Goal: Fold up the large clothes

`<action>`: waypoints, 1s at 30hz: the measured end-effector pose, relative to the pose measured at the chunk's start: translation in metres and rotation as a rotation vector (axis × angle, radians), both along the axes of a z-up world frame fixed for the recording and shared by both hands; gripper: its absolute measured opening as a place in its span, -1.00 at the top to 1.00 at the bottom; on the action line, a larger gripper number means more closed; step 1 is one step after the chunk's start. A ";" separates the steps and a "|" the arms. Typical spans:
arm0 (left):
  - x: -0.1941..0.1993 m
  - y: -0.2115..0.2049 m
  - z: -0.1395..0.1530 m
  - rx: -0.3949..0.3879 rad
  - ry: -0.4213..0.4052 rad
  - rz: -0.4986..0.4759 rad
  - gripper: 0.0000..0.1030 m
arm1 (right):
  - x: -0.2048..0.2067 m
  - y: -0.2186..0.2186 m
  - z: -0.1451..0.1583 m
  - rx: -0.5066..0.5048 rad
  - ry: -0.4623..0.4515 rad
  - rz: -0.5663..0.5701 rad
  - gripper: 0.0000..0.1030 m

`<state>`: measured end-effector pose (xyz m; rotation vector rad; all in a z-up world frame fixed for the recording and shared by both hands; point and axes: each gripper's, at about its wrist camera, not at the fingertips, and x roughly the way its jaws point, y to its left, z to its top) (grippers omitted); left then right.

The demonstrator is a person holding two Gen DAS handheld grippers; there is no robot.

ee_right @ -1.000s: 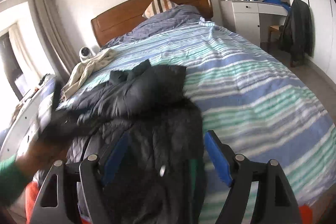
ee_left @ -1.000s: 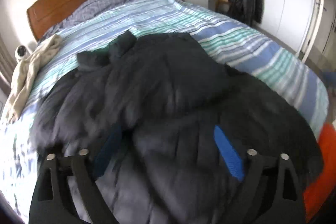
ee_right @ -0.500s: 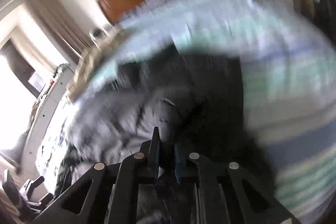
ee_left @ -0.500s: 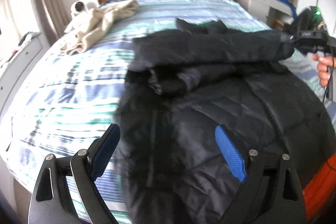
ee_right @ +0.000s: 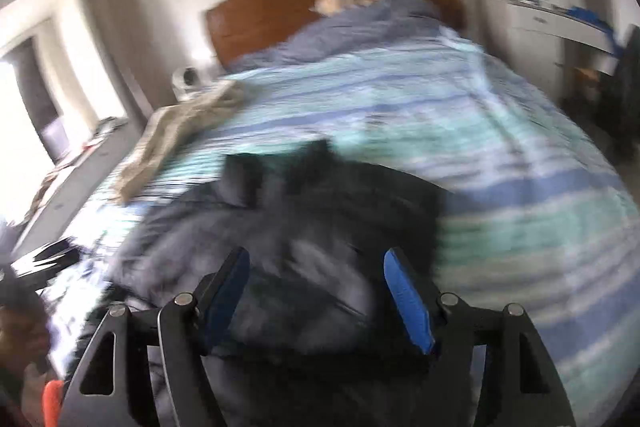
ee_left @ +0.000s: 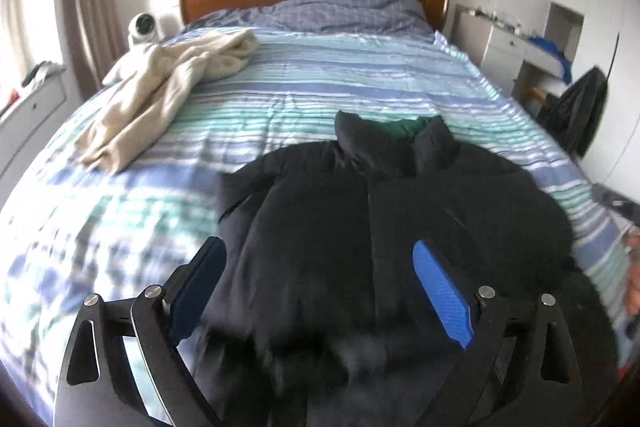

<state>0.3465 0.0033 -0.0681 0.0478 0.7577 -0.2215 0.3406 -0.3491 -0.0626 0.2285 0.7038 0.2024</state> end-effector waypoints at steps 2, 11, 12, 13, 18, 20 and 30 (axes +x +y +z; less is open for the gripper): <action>0.032 -0.006 -0.038 0.060 0.076 0.033 -0.66 | 0.023 0.007 -0.028 0.013 0.072 0.016 -0.39; 0.049 0.021 -0.111 -0.036 0.226 0.118 -0.87 | 0.041 0.024 -0.117 -0.083 0.201 0.006 -0.35; 0.048 0.021 -0.103 -0.021 0.246 0.116 -0.84 | 0.041 0.023 -0.118 -0.075 0.199 0.006 -0.35; 0.043 0.021 -0.095 -0.021 0.252 0.115 -0.80 | 0.043 0.019 -0.120 -0.063 0.195 0.005 -0.35; 0.038 0.030 -0.030 -0.151 0.130 0.116 -0.88 | 0.041 0.016 -0.126 -0.037 0.166 -0.002 -0.35; 0.056 0.025 -0.025 -0.185 0.124 0.112 -0.88 | 0.042 0.016 -0.122 -0.032 0.163 -0.003 -0.35; 0.131 0.059 -0.128 -0.251 0.273 0.355 -0.94 | 0.040 0.015 -0.125 -0.021 0.144 0.002 -0.35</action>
